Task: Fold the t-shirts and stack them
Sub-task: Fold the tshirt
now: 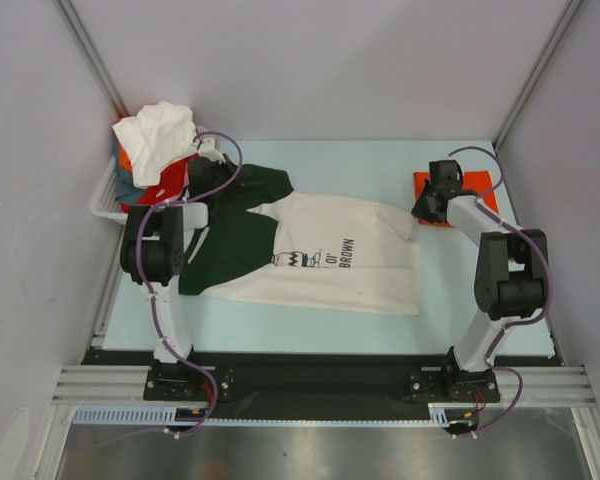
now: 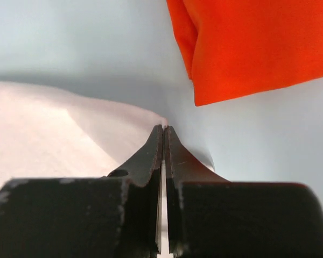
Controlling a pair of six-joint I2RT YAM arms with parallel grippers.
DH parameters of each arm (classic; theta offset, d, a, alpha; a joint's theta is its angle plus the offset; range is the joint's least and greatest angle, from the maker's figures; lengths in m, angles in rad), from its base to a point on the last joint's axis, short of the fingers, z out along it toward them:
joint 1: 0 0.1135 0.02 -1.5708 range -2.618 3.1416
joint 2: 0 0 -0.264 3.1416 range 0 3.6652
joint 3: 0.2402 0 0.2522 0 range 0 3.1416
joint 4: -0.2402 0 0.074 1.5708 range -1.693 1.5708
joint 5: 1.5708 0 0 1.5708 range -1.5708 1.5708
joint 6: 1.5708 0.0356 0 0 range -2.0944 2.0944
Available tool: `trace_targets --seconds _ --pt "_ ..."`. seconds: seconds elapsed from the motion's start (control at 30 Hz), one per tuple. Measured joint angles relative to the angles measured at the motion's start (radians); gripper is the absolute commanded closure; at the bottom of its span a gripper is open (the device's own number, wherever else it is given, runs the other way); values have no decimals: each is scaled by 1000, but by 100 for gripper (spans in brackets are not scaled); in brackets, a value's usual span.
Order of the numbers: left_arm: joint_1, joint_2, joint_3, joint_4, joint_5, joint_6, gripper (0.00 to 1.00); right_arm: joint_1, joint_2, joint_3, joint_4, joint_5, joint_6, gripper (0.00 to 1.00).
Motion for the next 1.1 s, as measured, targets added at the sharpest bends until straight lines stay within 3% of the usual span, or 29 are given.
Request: trace_targets --seconds 0.5,1.1 --pt "21 -164 -199 176 2 24 100 -40 -143 -127 21 -106 19 100" --pt "92 -312 -399 386 31 -28 100 -58 -291 -232 22 -116 45 100"
